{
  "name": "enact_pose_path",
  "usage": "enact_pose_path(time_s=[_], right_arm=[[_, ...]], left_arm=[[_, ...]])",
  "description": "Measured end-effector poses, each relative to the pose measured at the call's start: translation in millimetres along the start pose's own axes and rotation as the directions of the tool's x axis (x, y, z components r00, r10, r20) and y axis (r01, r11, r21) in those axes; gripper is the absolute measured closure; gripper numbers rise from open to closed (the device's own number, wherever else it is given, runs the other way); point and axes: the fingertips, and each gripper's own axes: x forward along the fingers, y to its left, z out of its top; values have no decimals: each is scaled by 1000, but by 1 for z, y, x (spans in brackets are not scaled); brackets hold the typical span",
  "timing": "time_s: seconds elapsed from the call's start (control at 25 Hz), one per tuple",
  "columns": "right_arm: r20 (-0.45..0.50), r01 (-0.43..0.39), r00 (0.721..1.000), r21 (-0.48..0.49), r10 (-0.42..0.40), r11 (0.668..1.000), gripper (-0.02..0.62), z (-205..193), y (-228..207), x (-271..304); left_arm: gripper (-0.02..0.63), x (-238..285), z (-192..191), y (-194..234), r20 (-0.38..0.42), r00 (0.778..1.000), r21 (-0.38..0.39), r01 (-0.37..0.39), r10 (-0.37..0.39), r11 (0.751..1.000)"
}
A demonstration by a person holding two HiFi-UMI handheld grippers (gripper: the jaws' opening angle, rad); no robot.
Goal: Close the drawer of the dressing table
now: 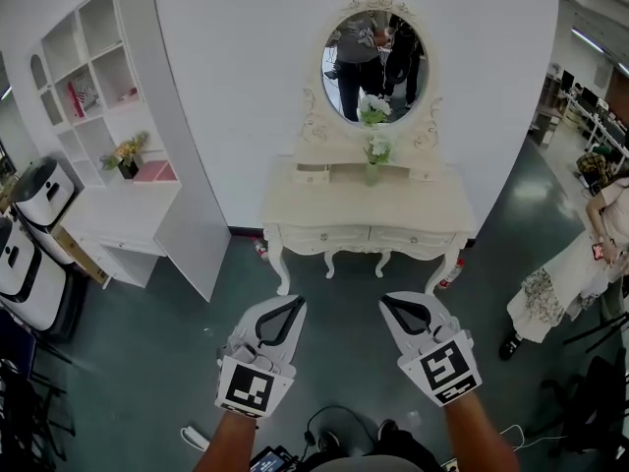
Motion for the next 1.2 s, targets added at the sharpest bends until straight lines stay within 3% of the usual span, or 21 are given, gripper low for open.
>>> enact_pose_path(time_s=[0.4,1.2], right_arm=[[19,-44,999,-7,44,999,594,-8,-36,39],[56,-198,978,-18,199,980,594,-64,-181,159]], left_arm=[[601,39,-9,23,-31,999,7,-36,37,999],[603,208,-48,76,-137,974,-5,-180,178,984]])
